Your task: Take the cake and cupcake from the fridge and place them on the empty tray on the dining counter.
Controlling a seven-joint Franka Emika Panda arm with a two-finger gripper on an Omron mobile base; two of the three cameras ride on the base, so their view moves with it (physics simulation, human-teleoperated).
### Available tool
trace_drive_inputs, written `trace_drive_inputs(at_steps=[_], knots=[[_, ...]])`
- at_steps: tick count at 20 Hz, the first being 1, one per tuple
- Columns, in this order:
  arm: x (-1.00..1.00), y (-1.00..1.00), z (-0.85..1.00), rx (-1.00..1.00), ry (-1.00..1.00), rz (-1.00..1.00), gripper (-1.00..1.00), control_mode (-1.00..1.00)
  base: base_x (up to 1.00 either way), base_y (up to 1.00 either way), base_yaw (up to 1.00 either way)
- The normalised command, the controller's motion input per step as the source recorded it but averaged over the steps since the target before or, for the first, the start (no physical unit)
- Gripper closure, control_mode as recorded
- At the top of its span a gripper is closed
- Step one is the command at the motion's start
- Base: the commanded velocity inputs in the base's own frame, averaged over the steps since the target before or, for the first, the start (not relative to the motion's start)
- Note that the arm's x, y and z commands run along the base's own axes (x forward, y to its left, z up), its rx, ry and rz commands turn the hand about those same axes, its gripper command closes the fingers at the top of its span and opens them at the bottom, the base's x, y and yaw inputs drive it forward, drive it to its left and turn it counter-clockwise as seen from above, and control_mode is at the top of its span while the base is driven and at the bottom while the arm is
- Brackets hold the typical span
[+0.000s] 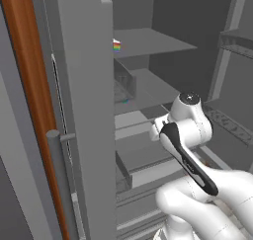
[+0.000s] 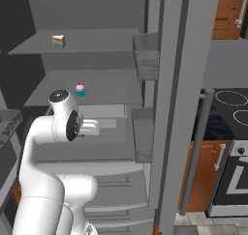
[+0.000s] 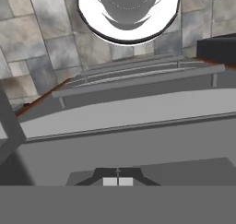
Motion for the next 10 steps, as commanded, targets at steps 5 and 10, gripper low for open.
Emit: trace_drive_inputs(at_steps=[5, 10], knots=[[0.0, 0.0, 0.0, 0.0, 0.0, 0.0, 1.0, 1.0, 0.39, 0.4, -0.07], [0.02, 0.0, 0.03, 0.0, -0.01, 0.0, 1.0, -1.0, 0.06, 0.03, 0.0]])
